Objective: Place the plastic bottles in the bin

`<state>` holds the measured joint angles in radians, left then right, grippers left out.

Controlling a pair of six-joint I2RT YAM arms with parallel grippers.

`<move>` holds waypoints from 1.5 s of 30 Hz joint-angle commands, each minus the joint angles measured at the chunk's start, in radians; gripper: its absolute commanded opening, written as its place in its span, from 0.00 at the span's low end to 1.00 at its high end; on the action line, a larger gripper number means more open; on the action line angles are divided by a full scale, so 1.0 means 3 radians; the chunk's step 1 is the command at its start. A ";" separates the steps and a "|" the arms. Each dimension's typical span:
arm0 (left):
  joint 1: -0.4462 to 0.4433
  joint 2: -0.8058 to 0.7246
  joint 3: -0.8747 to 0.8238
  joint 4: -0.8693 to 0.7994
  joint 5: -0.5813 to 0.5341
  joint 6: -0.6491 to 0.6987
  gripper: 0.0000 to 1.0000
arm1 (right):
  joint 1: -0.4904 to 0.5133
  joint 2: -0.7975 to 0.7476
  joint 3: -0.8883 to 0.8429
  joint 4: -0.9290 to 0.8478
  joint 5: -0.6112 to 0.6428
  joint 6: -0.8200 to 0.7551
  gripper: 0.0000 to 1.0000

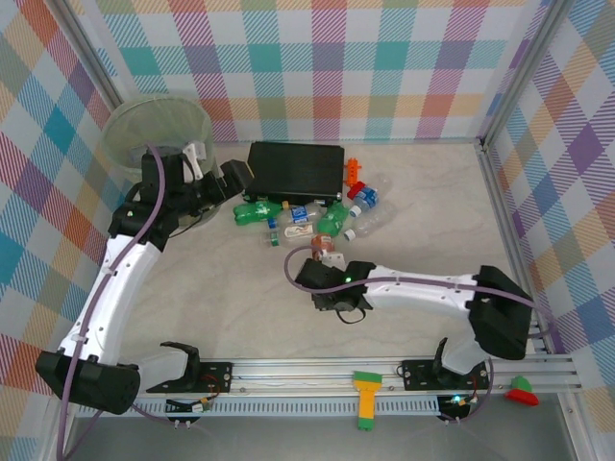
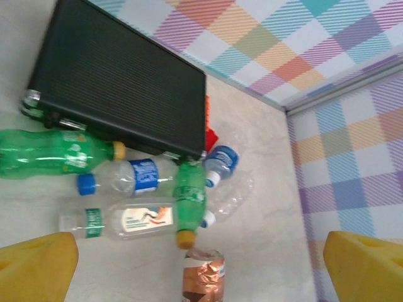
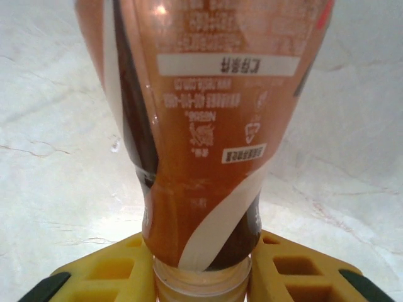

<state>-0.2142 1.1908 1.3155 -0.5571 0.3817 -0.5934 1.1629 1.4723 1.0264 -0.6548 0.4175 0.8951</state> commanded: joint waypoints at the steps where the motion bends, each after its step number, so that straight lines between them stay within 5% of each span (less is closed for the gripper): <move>1: -0.0040 0.0027 -0.0096 0.0359 0.0389 -0.0345 0.94 | 0.0030 -0.0227 0.0164 -0.0068 0.0222 -0.0405 0.32; 9: -0.0183 0.0131 -0.0227 0.0706 0.0841 -0.0588 0.87 | 0.0030 -0.0448 0.0516 0.0016 0.0245 -0.0934 0.32; 26: -0.0812 0.0269 -0.0520 0.0838 0.1068 -0.0369 0.85 | 0.0030 -0.0498 0.0606 0.0176 0.0025 -0.1151 0.32; 42: -0.0943 0.0453 -0.0419 0.0767 0.1017 -0.0199 0.55 | 0.0036 -0.0577 0.0588 0.0209 -0.0052 -0.1243 0.32; 44: -0.0943 0.0443 -0.0354 0.0729 0.0966 -0.0194 0.54 | 0.0037 -0.0598 0.0595 0.0211 -0.0036 -0.1249 0.37; 45: -0.0943 0.0438 -0.0326 0.0711 0.0945 -0.0193 0.54 | 0.0036 -0.0613 0.0598 0.0199 -0.0011 -0.1243 0.50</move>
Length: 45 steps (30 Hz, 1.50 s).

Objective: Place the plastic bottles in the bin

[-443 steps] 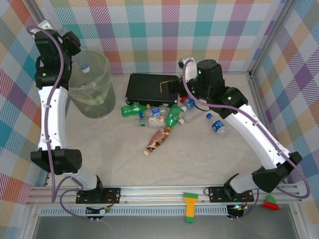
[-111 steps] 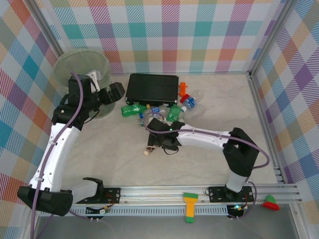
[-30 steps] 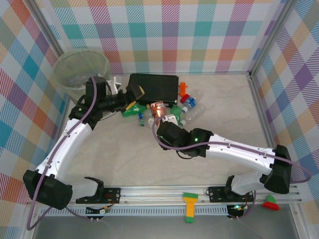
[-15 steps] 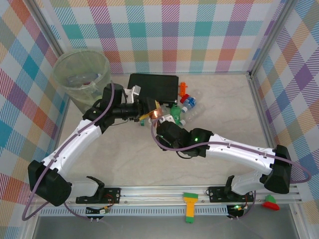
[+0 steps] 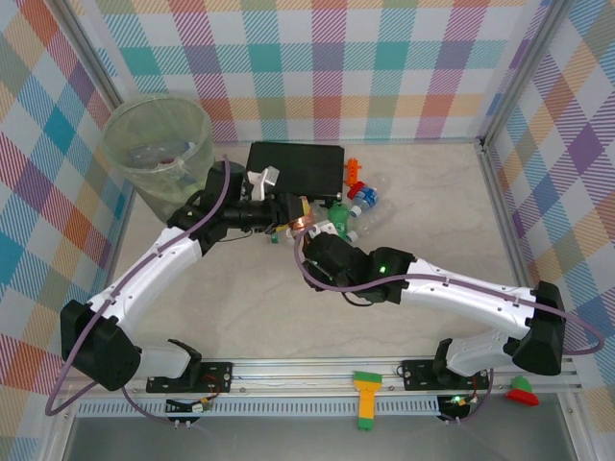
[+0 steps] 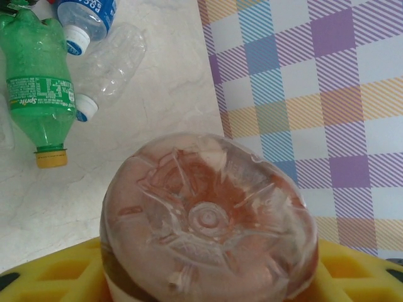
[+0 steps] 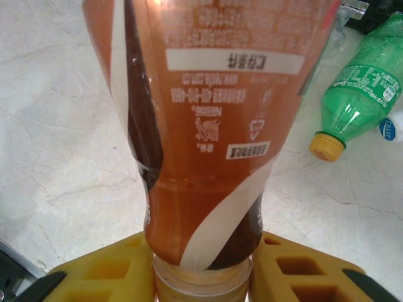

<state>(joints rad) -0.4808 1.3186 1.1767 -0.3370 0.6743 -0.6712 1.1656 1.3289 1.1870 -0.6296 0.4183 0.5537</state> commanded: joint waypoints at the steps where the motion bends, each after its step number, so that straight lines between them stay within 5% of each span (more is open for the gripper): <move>1: -0.0054 0.0002 0.0182 -0.0044 -0.0062 0.0065 0.54 | 0.0026 -0.0154 0.0063 0.0104 0.0018 -0.0100 0.60; 5: -0.0054 -0.0007 0.0372 -0.0146 -0.0263 0.0109 0.54 | 0.0022 -0.0284 0.0074 0.0087 0.0234 -0.0188 1.00; 22: 0.0152 0.0292 0.1878 -0.1440 -0.1708 0.0771 0.52 | -0.0617 -0.0833 0.0286 0.0149 -0.0189 -0.0839 0.99; 38: 0.1714 0.0767 0.2782 -0.1443 -0.1728 0.0832 0.52 | -0.0814 -0.0592 0.0540 0.0333 -0.0418 -0.1009 0.99; 45: 0.2058 0.1091 0.2944 -0.1055 -0.1963 0.0771 0.51 | -0.0999 -0.0293 0.0779 0.0316 -0.0626 -0.0966 0.99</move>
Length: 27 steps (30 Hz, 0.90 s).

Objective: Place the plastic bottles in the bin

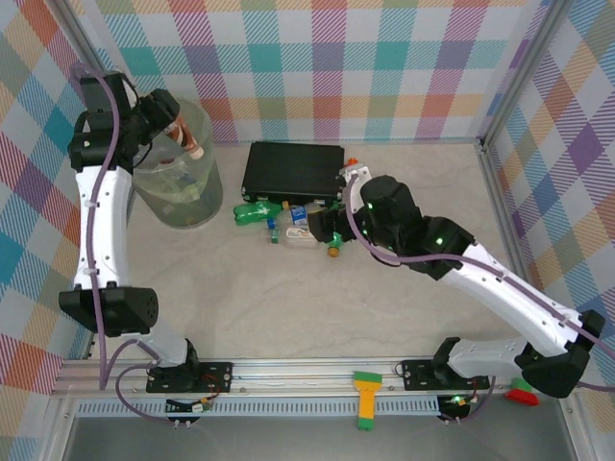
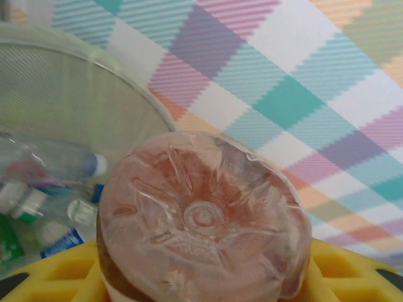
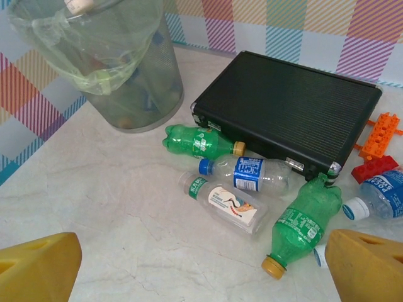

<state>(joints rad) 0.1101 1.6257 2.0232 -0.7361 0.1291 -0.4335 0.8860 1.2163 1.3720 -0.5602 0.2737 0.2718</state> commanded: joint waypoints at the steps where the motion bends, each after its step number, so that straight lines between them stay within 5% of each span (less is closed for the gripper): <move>1: 0.0115 0.0101 0.0119 0.0346 -0.0213 0.0007 0.51 | -0.0095 0.0144 0.0199 0.0068 -0.0164 -0.0024 0.99; 8: 0.0182 0.0363 0.0182 0.0717 -0.0742 0.0428 0.50 | -0.0260 0.0448 0.0394 0.0023 -0.0431 0.0066 0.99; 27: 0.0224 0.1123 0.0265 0.1481 -0.1021 0.1101 0.50 | -0.0427 0.1027 0.0897 -0.0201 -0.0643 0.0126 0.99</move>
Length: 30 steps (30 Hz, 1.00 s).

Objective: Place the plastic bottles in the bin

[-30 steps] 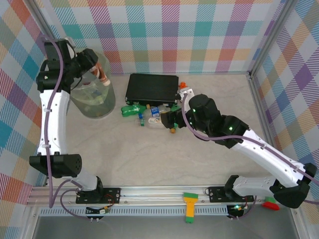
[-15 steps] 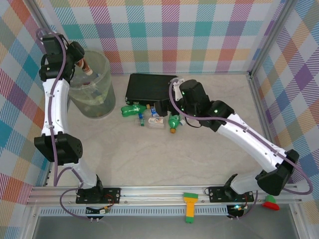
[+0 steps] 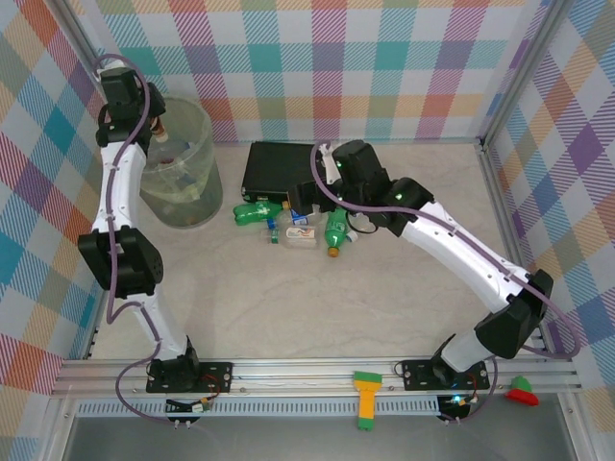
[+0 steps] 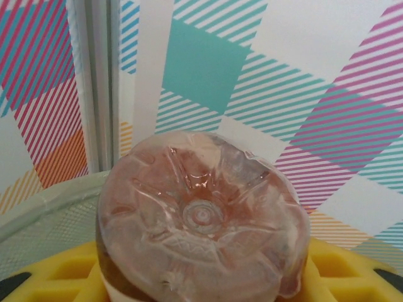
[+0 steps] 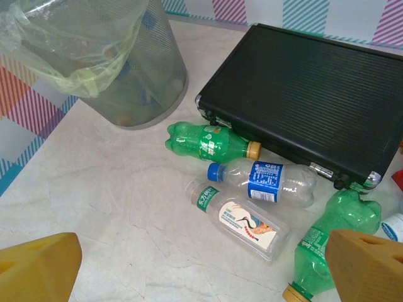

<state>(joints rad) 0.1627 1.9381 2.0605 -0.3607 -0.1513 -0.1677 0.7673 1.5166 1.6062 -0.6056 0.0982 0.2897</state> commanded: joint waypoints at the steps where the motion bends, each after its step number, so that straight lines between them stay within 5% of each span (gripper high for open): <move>1: 0.0046 0.0122 0.0136 0.0246 -0.0084 0.0243 0.50 | -0.0037 0.0039 0.0125 -0.0051 -0.0061 0.0074 0.99; 9: 0.0056 0.0335 0.0123 0.0247 -0.0028 0.0216 0.56 | -0.0057 0.0129 0.0168 -0.0096 -0.0046 0.0113 0.99; 15: 0.0054 0.0223 0.0121 0.0081 -0.0020 0.0123 1.00 | -0.0066 0.0095 0.0054 -0.0069 -0.0001 0.0168 0.99; 30: 0.0055 -0.0018 0.0111 -0.0258 0.0145 -0.0014 1.00 | -0.0068 -0.0118 -0.0264 0.0061 -0.0015 0.0241 0.99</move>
<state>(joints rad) 0.1627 2.0010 2.0731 -0.4126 -0.1226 -0.1528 0.7517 1.5322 1.5398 -0.6174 0.0933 0.3511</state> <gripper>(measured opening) 0.995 0.990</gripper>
